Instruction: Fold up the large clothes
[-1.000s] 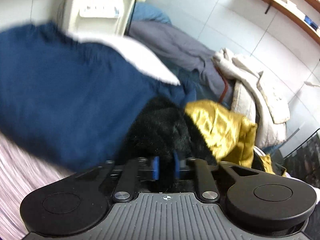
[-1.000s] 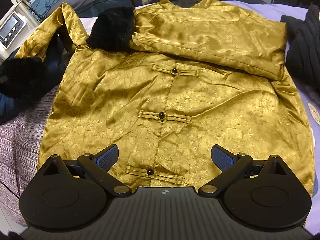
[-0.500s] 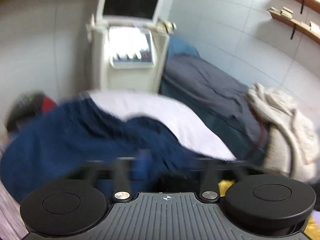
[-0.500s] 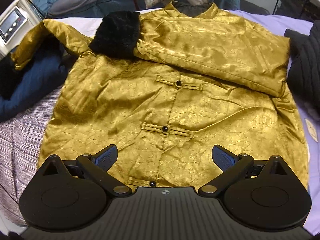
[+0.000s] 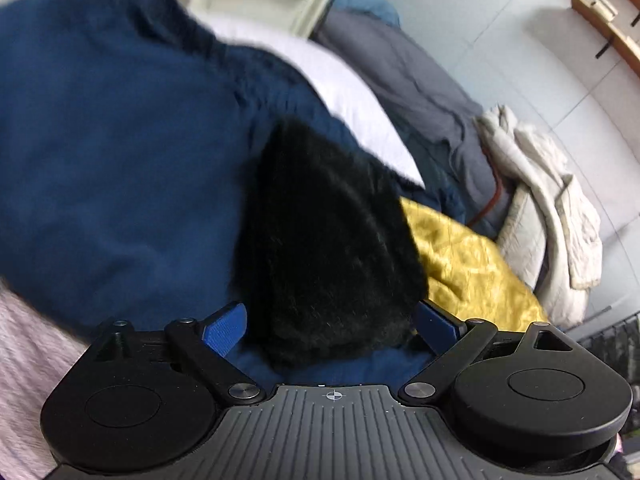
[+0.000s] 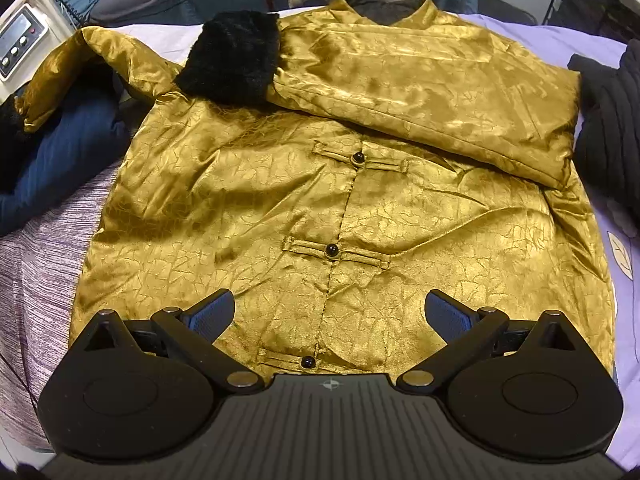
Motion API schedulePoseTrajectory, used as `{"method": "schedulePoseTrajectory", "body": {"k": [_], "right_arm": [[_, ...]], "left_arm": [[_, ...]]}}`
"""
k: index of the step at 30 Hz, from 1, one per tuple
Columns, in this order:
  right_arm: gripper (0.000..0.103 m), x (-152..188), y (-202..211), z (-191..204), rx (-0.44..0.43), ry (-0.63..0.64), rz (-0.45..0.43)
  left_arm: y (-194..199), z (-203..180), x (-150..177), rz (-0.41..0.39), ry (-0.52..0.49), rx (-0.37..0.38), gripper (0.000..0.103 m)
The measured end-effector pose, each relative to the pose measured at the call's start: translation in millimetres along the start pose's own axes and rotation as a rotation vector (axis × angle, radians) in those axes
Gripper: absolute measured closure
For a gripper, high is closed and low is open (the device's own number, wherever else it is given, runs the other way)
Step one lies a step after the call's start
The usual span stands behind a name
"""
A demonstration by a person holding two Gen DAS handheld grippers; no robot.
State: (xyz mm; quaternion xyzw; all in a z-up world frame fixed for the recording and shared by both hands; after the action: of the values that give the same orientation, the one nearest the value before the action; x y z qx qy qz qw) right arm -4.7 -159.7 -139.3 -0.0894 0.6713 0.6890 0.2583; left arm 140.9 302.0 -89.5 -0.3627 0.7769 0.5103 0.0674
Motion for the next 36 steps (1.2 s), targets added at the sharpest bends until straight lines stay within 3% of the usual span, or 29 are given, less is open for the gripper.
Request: {"method": "schedulePoseTrajectory", "body": {"k": [9,10,11,15,21,24,26,28,29,30,31,32,33,36], "right_arm": [[0.002,8,-1,0,0.017,-0.004,0.014],[0.002,9,-1,-1,0.019,-0.005,0.016],[0.002,10,-1,-2,0.023,-0.005,0.019],[0.002,12,-1,-5,0.027,-0.009,0.022],[0.002,9,-2,-9,0.025,-0.027,0.015],[0.002,7,-3,-9,0.018,-0.03,0.014],[0.002,6,-3,-7,0.012,-0.023,0.011],[0.002,5,-4,-4,0.01,-0.019,0.012],[0.002,5,-5,-3,0.007,-0.023,0.014],[0.002,6,-6,-3,0.002,-0.027,0.016],[0.002,6,-7,-2,-0.002,-0.029,0.018],[0.002,7,-8,-2,-0.003,-0.026,0.022],[0.002,7,-9,0,-0.001,-0.021,0.025],[0.002,8,-10,2,0.001,-0.009,0.035]], "left_arm": [[-22,-21,-8,-0.035,-0.021,0.048,0.0],[-22,-25,-10,-0.041,-0.037,0.043,0.005],[-22,-27,-12,-0.041,-0.051,0.026,0.028],[-4,-36,-31,-0.092,-0.095,0.034,0.035],[49,-40,-78,-0.263,-0.197,-0.019,0.043],[68,-29,-104,-0.328,-0.2,-0.081,0.064],[73,-17,-114,-0.338,-0.207,-0.149,0.066],[67,-1,-115,-0.263,-0.185,-0.177,0.067],[64,5,-110,-0.238,-0.16,-0.177,0.044],[62,10,-103,-0.214,-0.141,-0.16,0.041],[59,15,-94,-0.188,-0.125,-0.123,0.029],[56,18,-85,-0.167,-0.104,-0.093,0.008],[53,19,-76,-0.151,-0.072,-0.062,0.0],[39,21,-51,-0.114,0.037,0.044,0.0]]}}
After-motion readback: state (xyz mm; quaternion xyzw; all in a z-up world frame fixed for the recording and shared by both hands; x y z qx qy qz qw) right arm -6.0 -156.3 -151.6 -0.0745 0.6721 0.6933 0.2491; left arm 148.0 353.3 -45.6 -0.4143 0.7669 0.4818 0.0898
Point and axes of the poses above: each gripper's, at about its wrist camera, not at the fingertips, and y roughly against the way its jaws point, z to its left, x to its underside, the point moved 1 cm from there along -y, roughly the way its jaws point
